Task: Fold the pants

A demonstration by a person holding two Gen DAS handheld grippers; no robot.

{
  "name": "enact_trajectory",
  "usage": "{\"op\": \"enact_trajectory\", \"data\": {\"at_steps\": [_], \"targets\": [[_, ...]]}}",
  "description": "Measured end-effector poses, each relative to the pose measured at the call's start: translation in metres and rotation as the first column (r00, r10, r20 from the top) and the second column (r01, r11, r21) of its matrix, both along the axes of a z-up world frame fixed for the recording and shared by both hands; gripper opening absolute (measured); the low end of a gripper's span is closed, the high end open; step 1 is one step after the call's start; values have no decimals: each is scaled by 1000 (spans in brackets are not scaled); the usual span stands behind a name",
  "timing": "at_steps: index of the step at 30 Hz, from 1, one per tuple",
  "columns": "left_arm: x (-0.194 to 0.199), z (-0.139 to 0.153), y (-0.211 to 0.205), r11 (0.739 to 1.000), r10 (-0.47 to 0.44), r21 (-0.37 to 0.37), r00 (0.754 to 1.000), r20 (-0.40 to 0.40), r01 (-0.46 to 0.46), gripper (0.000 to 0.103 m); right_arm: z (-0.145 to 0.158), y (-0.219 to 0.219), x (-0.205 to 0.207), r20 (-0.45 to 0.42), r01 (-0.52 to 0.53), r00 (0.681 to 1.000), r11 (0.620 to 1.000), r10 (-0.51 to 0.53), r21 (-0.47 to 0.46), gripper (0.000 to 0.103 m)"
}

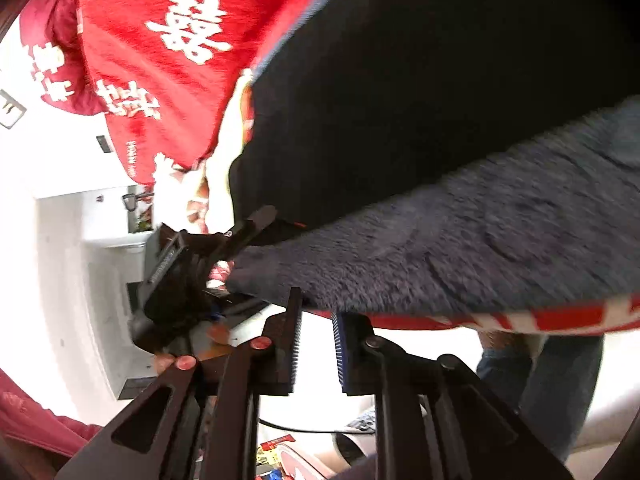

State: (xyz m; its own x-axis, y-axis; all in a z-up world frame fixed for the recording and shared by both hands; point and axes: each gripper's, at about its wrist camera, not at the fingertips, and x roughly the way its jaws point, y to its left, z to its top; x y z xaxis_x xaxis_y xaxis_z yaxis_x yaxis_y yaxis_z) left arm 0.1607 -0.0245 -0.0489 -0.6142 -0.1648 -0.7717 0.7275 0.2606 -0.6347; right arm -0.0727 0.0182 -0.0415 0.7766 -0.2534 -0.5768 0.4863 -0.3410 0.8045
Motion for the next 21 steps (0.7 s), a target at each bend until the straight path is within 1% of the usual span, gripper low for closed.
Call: {"op": "enact_trajectory", "data": {"at_steps": [2,4,6,9,11,13,14,15,16,17,18,19,21], "targets": [[1,3,2,999,-40,-9,999,27,41,67,-11,14,-17,-34,50,998,998,-49,31,39],[1,3,3,998,-68,7,997,37,68,67,-16,30,-39,-62,124,991,991,-121,48,46],[-4,4,1,996,-91,19,995,41,90,67,-20,42,-57,-69,190,980,980,-185,62,46],[-9,4,-2,992,-129,20,990,53,128,67,-28,55,-80,-40,285,958,956,-282,68,46],[-12,3,-2,988,-152,26,986,66,150,67,-37,58,-92,20,355,934,933,-357,60,46],[-14,1,-1,986,-163,32,984,76,161,67,-49,64,-99,82,409,906,909,-415,80,46],[-14,1,-1,986,-163,31,983,79,161,67,-55,67,-102,128,444,882,891,-453,98,46],[-14,1,0,986,-164,30,983,85,161,63,-60,70,-103,164,472,859,874,-486,115,46],[-16,1,-2,986,-166,34,981,97,163,46,-62,72,-104,184,487,844,864,-503,129,41],[-18,1,-5,986,-166,44,982,92,163,30,-62,74,-106,187,499,834,855,-519,145,20],[-17,1,-5,987,-155,55,985,75,151,27,-58,73,-110,178,512,827,845,-533,154,10],[-13,4,-6,990,-130,61,990,62,126,27,-54,71,-114,170,517,826,842,-538,153,8],[-13,15,-9,992,-116,58,991,66,112,27,-36,55,-120,160,494,846,860,-509,125,7]]}}
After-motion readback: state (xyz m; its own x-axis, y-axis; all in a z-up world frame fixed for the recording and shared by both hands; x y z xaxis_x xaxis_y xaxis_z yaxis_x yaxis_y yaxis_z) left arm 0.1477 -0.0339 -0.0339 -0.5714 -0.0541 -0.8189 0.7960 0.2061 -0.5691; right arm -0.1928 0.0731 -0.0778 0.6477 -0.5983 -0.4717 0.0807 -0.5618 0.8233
